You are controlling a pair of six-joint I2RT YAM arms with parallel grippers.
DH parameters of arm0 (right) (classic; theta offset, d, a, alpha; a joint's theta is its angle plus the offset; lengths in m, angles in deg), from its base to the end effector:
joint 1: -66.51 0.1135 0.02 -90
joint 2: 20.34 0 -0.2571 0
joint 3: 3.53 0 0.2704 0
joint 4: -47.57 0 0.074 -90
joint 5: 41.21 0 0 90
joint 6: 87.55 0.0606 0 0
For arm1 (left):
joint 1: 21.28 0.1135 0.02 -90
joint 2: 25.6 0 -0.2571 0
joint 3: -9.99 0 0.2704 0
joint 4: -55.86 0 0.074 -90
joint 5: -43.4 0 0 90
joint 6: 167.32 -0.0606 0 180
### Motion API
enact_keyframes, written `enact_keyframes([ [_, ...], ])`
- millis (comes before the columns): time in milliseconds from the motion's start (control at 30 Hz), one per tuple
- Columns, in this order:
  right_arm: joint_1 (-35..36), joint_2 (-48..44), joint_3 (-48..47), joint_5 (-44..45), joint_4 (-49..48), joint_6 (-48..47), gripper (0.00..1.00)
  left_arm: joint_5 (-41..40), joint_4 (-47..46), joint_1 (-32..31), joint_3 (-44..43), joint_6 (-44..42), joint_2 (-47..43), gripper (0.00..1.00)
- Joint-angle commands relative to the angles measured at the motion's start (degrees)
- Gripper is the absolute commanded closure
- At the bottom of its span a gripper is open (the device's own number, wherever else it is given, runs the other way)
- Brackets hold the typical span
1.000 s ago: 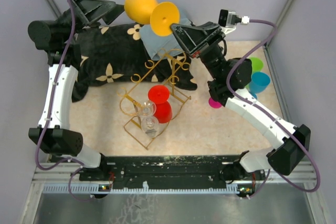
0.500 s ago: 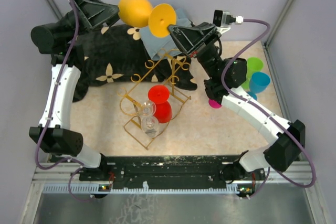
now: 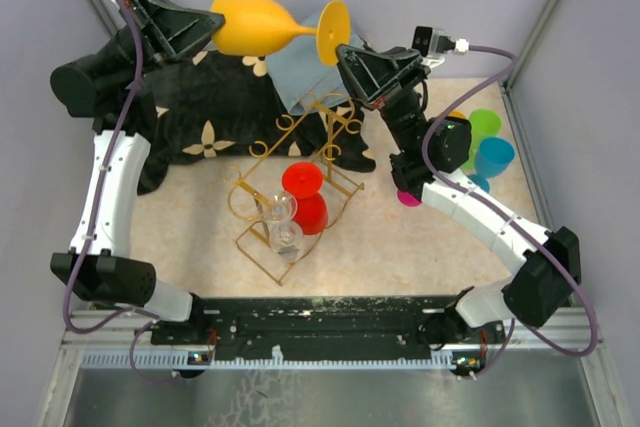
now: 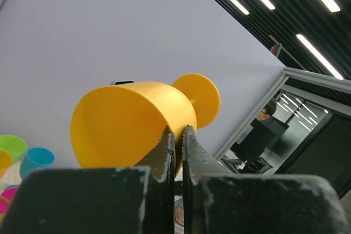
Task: Take the wine glass off the wine glass rack
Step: Place the wine glass at the center of the board.
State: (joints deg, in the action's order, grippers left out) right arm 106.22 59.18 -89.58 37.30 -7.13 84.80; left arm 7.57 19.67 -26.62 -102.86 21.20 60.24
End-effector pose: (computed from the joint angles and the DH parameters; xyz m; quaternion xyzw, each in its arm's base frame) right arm 0.2278 0.2048 0.5140 -0.0005 0.2655 0.8552 0.4451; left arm 0.2858 -0.0761 0.5904 0.1545 0.4636 -0.7469 0.4510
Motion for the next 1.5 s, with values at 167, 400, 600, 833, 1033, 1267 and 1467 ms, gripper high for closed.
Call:
enact_keyframes([
  [167,0.6,-3.1,4.7,-0.6,-1.1,-1.5,1.0,3.9,-2.7,-0.7,-0.2,-0.8,-3.1,1.0],
  [400,0.6,-5.8,8.0,0.1,-0.1,-2.1,0.86,4.4,-4.0,-0.6,-1.1,-1.0,-4.1,1.0],
  [600,0.6,-11.1,10.8,0.0,6.7,-5.3,0.64,7.5,-3.4,-0.7,-6.3,-2.7,-2.8,1.0],
  [833,0.6,-19.1,14.6,2.2,17.0,-9.9,0.55,9.9,-3.6,-0.7,-9.0,-4.5,-2.0,1.0],
  [1033,0.6,-29.1,12.9,7.4,42.5,-20.2,0.47,14.2,6.5,-2.8,-11.5,-16.4,-1.8,1.0],
  [1267,0.7,-40.4,6.6,22.1,72.0,-30.5,0.29,16.8,31.9,-9.8,-19.8,-41.6,0.8,1.0],
  [1467,0.7,-46.2,1.6,34.9,90.5,-33.6,0.15,19.1,40.3,-13.8,-25.4,-47.5,6.9,1.0],
])
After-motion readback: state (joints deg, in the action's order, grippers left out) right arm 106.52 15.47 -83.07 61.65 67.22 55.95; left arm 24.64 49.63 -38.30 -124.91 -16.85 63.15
